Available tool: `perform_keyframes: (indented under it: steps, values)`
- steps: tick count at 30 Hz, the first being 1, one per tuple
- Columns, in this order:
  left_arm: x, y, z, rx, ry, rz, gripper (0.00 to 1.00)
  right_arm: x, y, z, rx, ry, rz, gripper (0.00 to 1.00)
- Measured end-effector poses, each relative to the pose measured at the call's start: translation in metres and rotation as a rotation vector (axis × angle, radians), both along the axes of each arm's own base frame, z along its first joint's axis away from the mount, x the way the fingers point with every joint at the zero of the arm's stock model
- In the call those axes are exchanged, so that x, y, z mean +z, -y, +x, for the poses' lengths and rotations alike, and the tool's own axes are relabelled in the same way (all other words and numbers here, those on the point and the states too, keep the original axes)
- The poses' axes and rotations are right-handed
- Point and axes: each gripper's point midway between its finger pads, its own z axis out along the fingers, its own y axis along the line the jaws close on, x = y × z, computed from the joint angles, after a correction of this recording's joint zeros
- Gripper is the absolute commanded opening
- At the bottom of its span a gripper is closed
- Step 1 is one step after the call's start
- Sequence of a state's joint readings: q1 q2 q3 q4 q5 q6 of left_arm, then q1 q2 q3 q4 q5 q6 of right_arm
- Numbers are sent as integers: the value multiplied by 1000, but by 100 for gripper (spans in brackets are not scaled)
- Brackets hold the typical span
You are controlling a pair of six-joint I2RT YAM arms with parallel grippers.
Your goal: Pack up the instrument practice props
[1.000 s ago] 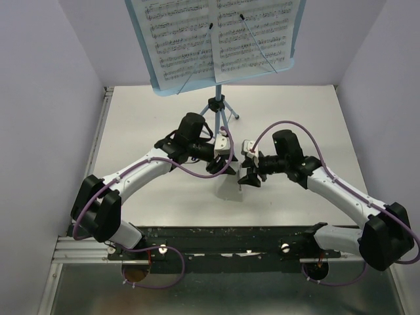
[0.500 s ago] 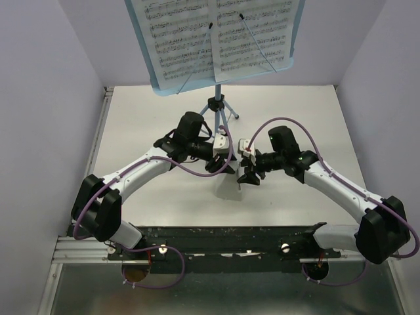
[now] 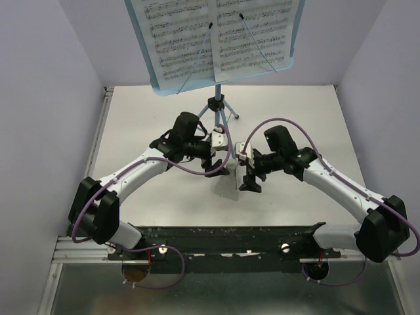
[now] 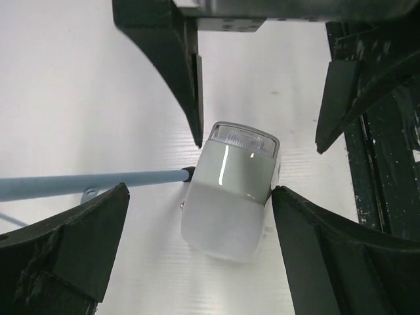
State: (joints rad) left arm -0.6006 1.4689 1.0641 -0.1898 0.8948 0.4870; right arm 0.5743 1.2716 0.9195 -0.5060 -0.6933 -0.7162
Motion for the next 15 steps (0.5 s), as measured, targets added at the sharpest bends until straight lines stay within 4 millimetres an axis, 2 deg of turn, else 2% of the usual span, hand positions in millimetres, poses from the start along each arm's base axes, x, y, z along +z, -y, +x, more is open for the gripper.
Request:
perform_keyframes:
  steps: [9,11,15]
  values:
    - [25,-35,10,120,68,25,99,29,18,2,-49,47,-26,100]
    - [21,-41,8,145,46,59,99,30,25,4,-73,70,-49,100]
    - [-9,-55,3,223,-78,169,99,29,41,18,-165,130,-122,100]
